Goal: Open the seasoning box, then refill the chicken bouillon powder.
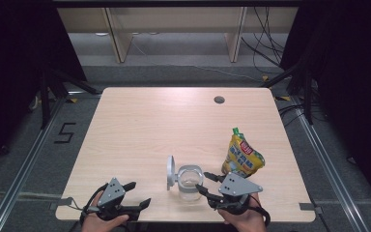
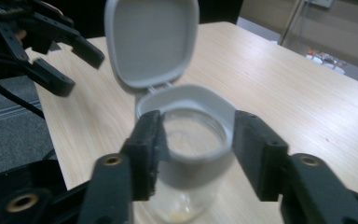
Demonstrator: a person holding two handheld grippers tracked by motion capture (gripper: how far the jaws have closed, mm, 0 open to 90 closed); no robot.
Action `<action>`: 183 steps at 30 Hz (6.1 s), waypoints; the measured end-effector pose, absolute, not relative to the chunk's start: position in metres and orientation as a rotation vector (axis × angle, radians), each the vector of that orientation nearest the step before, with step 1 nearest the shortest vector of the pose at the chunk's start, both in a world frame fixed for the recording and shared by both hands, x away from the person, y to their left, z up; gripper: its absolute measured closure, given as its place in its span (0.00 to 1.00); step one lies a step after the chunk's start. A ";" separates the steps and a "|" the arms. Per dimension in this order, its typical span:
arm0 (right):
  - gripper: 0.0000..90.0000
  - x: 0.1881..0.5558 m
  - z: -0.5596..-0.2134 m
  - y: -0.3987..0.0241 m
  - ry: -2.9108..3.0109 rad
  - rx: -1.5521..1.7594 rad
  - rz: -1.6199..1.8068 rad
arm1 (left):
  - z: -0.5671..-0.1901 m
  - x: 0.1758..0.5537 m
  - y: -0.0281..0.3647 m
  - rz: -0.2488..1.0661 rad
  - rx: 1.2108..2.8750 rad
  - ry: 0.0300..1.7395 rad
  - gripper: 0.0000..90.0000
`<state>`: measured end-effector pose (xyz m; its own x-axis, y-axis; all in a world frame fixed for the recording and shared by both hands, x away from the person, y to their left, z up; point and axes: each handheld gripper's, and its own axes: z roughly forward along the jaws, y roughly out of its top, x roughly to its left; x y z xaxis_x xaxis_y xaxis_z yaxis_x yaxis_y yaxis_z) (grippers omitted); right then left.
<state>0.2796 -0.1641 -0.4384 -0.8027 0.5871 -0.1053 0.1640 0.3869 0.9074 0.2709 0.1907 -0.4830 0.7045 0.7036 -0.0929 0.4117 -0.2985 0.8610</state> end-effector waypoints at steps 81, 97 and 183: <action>0.19 0.323 -0.495 -0.270 2.015 1.103 1.365 | -0.488 0.269 0.188 0.353 1.942 0.880 0.22; 0.19 0.338 -0.507 -0.264 2.011 1.121 1.370 | -0.488 0.271 0.187 0.368 1.971 0.848 0.22; 0.56 0.325 -0.451 -0.243 2.106 0.638 1.172 | -0.490 0.273 0.190 0.381 1.951 0.862 0.21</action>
